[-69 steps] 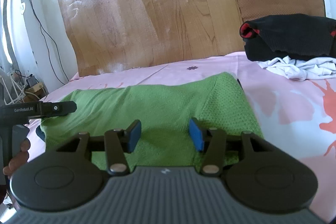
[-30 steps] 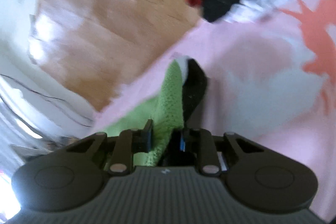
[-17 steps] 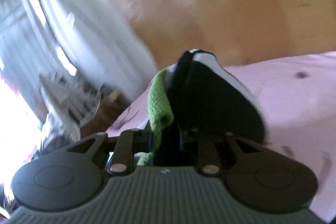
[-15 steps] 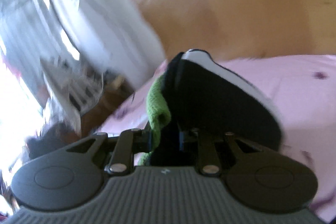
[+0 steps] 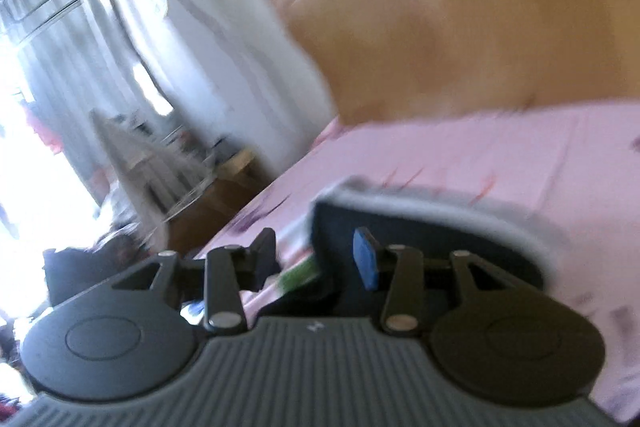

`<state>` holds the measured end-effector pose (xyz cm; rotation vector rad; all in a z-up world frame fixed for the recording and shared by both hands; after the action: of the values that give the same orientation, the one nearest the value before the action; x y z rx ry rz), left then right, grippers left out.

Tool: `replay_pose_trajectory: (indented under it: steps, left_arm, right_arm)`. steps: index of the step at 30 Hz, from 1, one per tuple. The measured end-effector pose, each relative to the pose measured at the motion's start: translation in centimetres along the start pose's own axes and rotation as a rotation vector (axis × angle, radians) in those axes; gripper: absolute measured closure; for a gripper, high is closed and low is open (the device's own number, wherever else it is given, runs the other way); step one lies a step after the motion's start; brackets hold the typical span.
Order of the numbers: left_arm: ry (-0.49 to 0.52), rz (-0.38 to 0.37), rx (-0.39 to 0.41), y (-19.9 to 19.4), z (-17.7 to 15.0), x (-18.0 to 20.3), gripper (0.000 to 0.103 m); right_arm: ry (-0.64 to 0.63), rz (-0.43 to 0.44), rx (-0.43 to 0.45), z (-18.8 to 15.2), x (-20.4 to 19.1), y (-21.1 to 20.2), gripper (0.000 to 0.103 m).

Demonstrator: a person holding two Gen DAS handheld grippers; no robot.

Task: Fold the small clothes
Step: 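Grasp the green cloth with the left gripper while the right gripper grasps the black sweater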

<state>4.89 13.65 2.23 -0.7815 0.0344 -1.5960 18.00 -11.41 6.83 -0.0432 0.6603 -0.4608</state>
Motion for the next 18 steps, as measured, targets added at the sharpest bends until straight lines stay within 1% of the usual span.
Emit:
replay_pose_trajectory:
  steps: [2,3,4,5,6,7,8,9,11,12,13,15,16,17,18]
  left_arm:
    - [0.021,0.02,-0.03,1.0,-0.4,0.7,0.072]
    - [0.036,0.045,-0.051,1.6,-0.7,1.0,0.078]
    - [0.056,0.08,-0.076,2.3,-1.1,1.1,0.092]
    - [0.078,0.118,-0.095,3.0,-1.5,1.3,0.094]
    - [0.092,0.137,-0.091,3.2,-1.8,1.2,0.094]
    - [0.109,0.151,-0.082,3.1,-2.0,1.1,0.094]
    - [0.118,0.169,-0.087,3.0,-2.0,1.0,0.094]
    - [0.12,0.183,-0.096,3.0,-2.0,0.8,0.094]
    - [0.117,0.195,-0.114,2.5,-1.8,0.5,0.089]
    - [0.112,0.189,-0.12,2.2,-1.5,0.4,0.089]
    - [0.105,0.17,-0.111,1.6,-1.0,0.3,0.087]
    - [0.108,0.167,-0.059,0.5,0.0,0.4,0.055]
    - [0.113,0.181,-0.028,0.1,0.5,0.4,0.016]
    - [0.116,0.177,-0.014,0.2,0.9,0.4,0.001]
    - [0.12,0.153,-0.019,0.5,1.1,0.3,0.001]
  right_arm:
    - [0.027,-0.053,0.009,0.9,1.4,0.0,0.073]
    - [0.032,-0.088,0.002,1.2,2.4,0.9,0.073]
    - [0.021,-0.129,-0.022,1.2,3.4,1.7,0.076]
    - [0.02,-0.182,-0.064,0.9,5.1,2.9,0.088]
    - [0.063,-0.225,-0.101,0.4,7.1,4.0,0.102]
    - [0.125,-0.212,-0.072,-0.2,8.9,4.4,0.103]
    - [0.164,-0.19,-0.037,-0.3,9.6,4.3,0.103]
    - [0.177,-0.189,-0.036,-0.2,9.5,4.3,0.103]
    - [0.139,-0.197,-0.047,-0.1,8.2,3.9,0.1]
    - [0.128,-0.187,-0.032,0.0,7.5,3.1,0.092]
    - [0.129,-0.171,0.002,0.1,7.3,2.0,0.086]
    - [0.118,-0.147,0.097,-0.1,6.2,-1.3,0.039]
    - [0.105,-0.151,0.132,-0.6,5.8,-2.4,0.036]
    - [0.096,-0.157,0.148,-1.0,5.7,-3.2,0.036]
    - [0.099,-0.163,0.148,-1.7,5.7,-4.0,0.036]
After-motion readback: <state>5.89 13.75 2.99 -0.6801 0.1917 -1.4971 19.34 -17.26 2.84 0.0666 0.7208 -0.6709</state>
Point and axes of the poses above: each gripper's, at about its wrist camera, not at the fingertips, and y roughly the way its jaws point, x to its right, z to its top, the point moved 2 cm from there along y, roughly the way its jaws point, and after that the axes turned 13 degrees about z, right-handed, at the moved point
